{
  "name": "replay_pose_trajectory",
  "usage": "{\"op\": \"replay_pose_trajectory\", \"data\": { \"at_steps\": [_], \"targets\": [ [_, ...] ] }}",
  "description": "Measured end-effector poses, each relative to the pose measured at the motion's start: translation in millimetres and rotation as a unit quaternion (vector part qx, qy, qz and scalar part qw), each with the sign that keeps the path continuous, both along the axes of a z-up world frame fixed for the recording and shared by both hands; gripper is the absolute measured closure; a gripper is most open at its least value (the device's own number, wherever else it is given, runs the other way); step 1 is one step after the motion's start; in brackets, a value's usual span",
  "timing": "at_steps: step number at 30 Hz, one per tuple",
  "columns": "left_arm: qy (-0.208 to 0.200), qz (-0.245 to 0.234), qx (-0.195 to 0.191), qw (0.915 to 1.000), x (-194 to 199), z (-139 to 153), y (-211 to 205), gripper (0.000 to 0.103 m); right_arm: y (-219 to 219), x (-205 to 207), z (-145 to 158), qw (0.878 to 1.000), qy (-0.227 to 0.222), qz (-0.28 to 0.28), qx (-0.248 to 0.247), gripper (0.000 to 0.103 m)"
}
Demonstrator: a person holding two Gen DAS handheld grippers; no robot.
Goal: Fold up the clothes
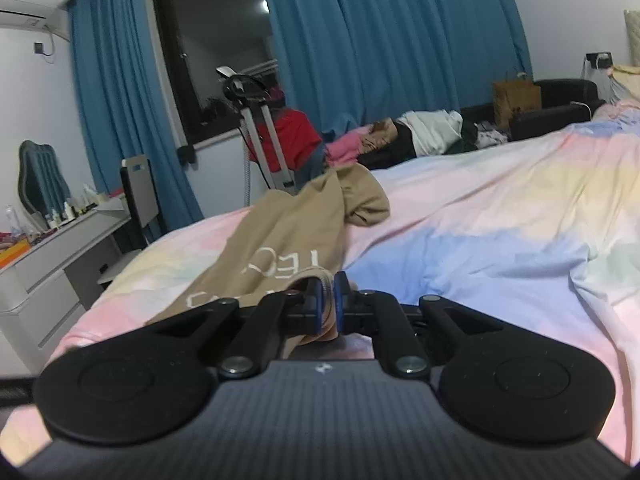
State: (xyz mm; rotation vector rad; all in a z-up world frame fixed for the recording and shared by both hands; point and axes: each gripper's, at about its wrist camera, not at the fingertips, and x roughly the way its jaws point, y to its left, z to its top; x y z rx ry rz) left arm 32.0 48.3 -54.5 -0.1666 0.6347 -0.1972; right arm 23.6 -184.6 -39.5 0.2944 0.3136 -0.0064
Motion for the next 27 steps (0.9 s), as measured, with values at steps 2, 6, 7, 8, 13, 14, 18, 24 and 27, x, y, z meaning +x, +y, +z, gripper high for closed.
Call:
{"op": "replay_pose_trajectory", "data": {
  "at_steps": [2,6,7,8,13,14,18,24,27],
  "targets": [
    [0.002,-0.005,0.011,0.9999,1.8,-6.8,-4.6,0.058,0.7,-3.7,2.7,1.0,-0.011,0.004,0.004,0.094],
    [0.008,0.031,0.033,0.9989,6.7,-19.1,-11.3,0.051,2.7,-11.8,11.0,0.999,-0.046,-0.001,-0.006,0.094],
    [0.018,0.049,0.031,0.9981,9.8,-24.0,-9.6,0.051,3.2,-14.5,13.2,0.998,-0.057,-0.005,-0.011,0.094],
    [0.029,0.062,0.029,0.9972,13.0,-29.4,-7.5,0.051,2.4,-16.1,14.7,0.998,-0.065,-0.011,-0.016,0.094],
    [0.078,0.103,0.013,0.9915,20.2,-43.7,8.0,0.051,-6.9,-1.7,5.4,0.999,-0.021,-0.03,-0.023,0.094],
    [0.078,0.109,0.002,0.9909,20.2,-42.4,11.9,0.051,-10.1,2.2,3.3,1.0,-0.003,-0.017,-0.01,0.093],
    [0.046,0.112,-0.026,0.9923,14.4,-27.0,22.0,0.051,-7.4,10.8,-2.8,0.997,0.044,0.065,0.019,0.091],
    [-0.019,0.071,-0.009,0.9973,-0.6,-5.0,7.3,0.055,27.3,10.6,-8.9,0.981,0.07,0.179,-0.007,0.044],
    [-0.036,0.051,-0.014,0.998,-5.8,1.0,3.0,0.091,49.2,3.1,-9.2,0.972,0.059,0.225,-0.042,0.039]
  ]
}}
